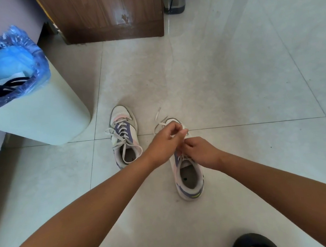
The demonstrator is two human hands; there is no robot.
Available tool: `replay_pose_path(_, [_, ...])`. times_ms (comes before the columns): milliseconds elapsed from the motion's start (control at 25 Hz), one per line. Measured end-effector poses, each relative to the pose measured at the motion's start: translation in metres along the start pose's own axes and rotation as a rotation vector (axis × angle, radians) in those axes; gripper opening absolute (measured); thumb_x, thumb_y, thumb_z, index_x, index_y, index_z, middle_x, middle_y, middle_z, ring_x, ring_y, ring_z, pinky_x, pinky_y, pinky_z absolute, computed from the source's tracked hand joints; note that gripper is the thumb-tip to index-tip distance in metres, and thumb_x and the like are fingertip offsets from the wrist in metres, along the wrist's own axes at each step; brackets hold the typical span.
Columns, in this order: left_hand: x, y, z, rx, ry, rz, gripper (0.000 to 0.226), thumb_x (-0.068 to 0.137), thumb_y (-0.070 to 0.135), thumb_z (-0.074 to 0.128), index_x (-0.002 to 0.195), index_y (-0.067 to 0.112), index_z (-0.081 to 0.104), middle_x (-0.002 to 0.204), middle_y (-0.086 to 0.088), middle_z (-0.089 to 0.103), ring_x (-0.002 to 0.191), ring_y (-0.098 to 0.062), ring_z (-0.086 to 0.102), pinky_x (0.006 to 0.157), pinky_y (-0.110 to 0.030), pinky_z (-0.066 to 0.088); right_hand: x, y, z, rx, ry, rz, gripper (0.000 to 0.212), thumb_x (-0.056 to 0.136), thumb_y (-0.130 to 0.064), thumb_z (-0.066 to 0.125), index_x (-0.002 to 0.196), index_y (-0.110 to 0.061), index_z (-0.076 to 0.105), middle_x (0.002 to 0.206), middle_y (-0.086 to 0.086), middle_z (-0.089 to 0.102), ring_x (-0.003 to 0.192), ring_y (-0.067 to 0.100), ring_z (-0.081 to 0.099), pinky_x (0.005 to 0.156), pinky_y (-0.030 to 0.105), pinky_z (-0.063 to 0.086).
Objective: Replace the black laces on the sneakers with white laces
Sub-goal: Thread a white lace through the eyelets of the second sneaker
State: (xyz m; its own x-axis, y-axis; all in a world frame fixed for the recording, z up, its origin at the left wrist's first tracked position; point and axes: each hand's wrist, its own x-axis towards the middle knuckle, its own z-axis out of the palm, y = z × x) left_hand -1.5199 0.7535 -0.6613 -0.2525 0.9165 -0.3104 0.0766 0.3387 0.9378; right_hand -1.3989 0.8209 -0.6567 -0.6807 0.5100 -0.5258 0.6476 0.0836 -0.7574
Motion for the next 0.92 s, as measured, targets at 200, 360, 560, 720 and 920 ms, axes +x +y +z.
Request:
replay_pose_path(200, [-0.005,-0.002,-0.021,0.557,-0.121,0.023,0.019,0.099,0.030,0.044,0.113,0.022,0.055,0.088,0.003,0.060,0.084,-0.015,0.055,0.074,-0.027,0.041,0.001,-0.002,-0.003,0.174,-0.003,0.123,0.042,0.100,-0.025,0.037,0.075,-0.009,0.066,0.057,-0.007,0.054,0.056,0.008,0.046,0.055,0.018,0.036])
replay_pose_path(360, [-0.017,0.004,-0.040,0.751,-0.158,-0.040,0.025,0.096,0.032,0.049,0.073,0.025,0.049,0.066,0.010,0.050,0.068,-0.012,0.048,0.058,-0.025,0.033,0.003,0.010,-0.010,0.504,-0.055,0.270,0.025,0.097,-0.014,0.046,0.088,-0.004,0.067,0.072,0.005,0.063,0.056,0.009,0.045,0.052,0.021,0.031])
replay_pose_path(560, [-0.040,0.002,-0.042,0.925,-0.636,-0.406,0.017,0.094,0.026,0.049,0.090,0.015,0.062,0.084,-0.001,0.065,0.064,-0.015,0.063,0.055,-0.021,0.048,0.003,0.011,-0.018,0.578,-0.090,0.432,0.023,0.082,0.010,0.059,0.075,-0.012,0.064,0.069,0.002,0.064,0.064,0.010,0.056,0.058,0.021,0.034])
replay_pose_path(720, [-0.013,-0.007,-0.020,0.489,-0.141,-0.149,0.028,0.097,0.010,0.042,0.122,0.012,0.057,0.118,-0.002,0.061,0.101,-0.015,0.059,0.076,-0.016,0.048,-0.002,0.005,-0.014,0.289,-0.008,0.185,0.028,0.076,0.009,0.064,0.064,-0.016,0.060,0.065,-0.001,0.060,0.062,0.009,0.055,0.057,0.016,0.043])
replay_pose_path(920, [0.009,-0.014,-0.009,0.331,-0.252,-0.083,0.024,0.092,0.005,0.056,0.115,0.006,0.061,0.108,-0.004,0.064,0.095,-0.008,0.055,0.079,-0.011,0.041,-0.002,0.022,0.002,-0.347,0.296,-0.312,0.011,0.082,-0.003,0.059,0.087,-0.013,0.056,0.083,-0.006,0.044,0.068,0.010,0.043,0.058,0.017,0.033])
